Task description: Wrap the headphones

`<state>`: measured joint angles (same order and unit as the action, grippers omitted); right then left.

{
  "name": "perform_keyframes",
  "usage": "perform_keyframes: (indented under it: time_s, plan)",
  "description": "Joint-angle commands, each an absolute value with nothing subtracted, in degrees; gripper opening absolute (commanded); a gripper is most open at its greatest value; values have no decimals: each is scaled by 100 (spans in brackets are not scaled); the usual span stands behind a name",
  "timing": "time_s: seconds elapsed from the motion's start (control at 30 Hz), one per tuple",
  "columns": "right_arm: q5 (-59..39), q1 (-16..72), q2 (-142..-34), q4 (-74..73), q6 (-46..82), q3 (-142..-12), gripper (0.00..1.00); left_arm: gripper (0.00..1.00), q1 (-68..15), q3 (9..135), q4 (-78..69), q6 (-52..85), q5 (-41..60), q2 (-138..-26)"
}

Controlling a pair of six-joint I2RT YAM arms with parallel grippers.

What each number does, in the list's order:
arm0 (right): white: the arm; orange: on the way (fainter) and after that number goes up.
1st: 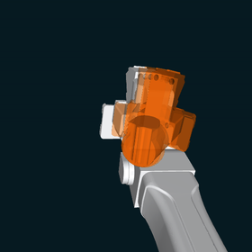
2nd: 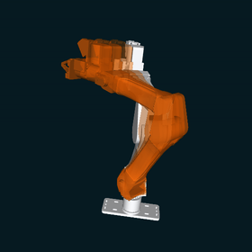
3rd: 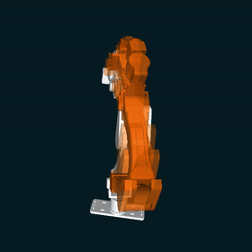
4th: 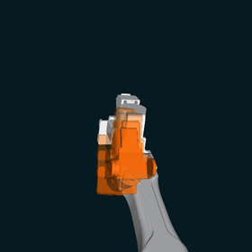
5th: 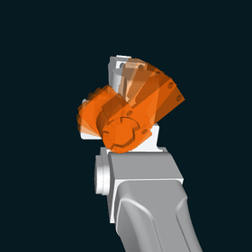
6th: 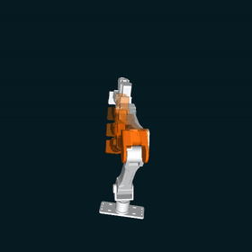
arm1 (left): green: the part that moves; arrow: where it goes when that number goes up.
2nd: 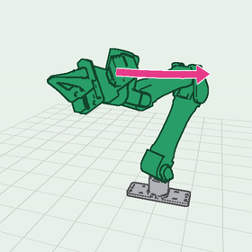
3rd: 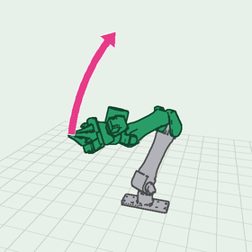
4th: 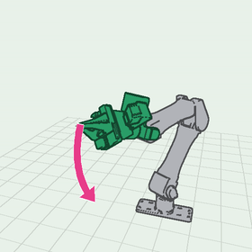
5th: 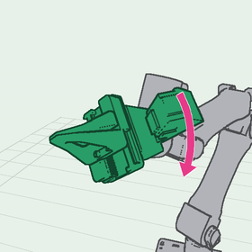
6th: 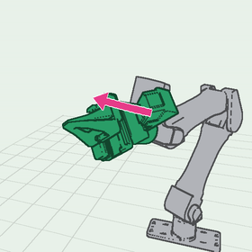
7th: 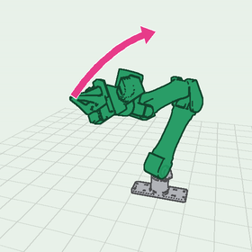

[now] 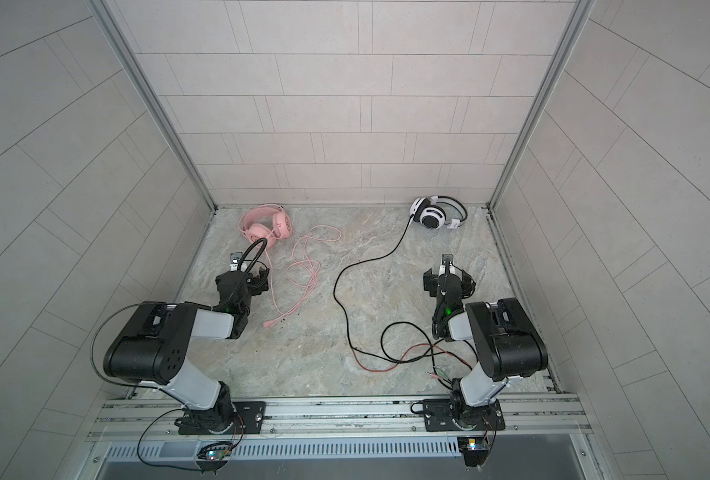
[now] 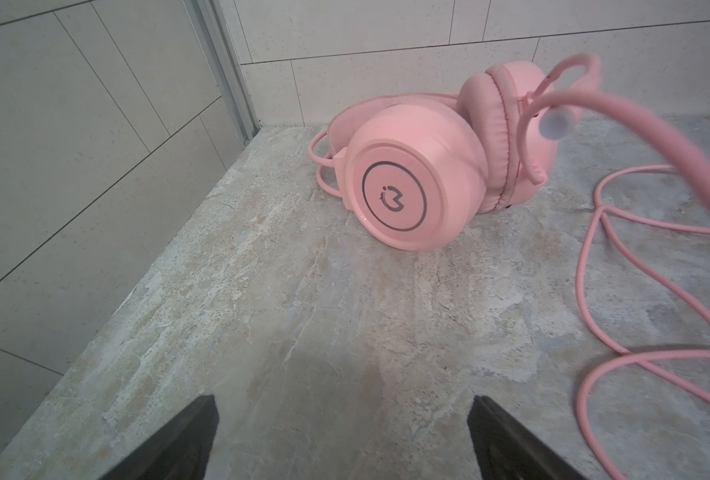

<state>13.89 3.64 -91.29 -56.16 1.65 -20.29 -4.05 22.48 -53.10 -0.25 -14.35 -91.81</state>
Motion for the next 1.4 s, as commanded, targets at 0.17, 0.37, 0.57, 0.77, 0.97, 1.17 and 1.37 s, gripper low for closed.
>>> perform_keyframes:
  time_s: [0.17,0.37,0.57,0.77,0.97,1.17,1.37]
  plan:
    - [1411,382,-9052,-5637,100,-2065,99,100,-424,2255,-5344,0,-1410,-9092]
    - [1414,387,-9051,-5635,98,-2058,99,100,-428,2250,-5343,0,-1407,-9094]
    - [1411,387,-9052,-5638,105,-2063,99,100,-429,2254,-5337,0,-1407,-9097]
    - [1412,387,-9053,-5637,103,-2060,99,100,-428,2260,-5339,-5,-1400,-9095]
    - [1414,387,-9052,-5636,102,-2065,99,100,-426,2259,-5344,0,-1406,-9097]
    - [1500,457,-9052,-5695,38,-2039,99,100,-426,2238,-5378,-35,-1328,-9090]
    - [1641,570,-9044,-5869,-54,-1957,99,100,-429,2177,-5451,-84,-1214,-9075]
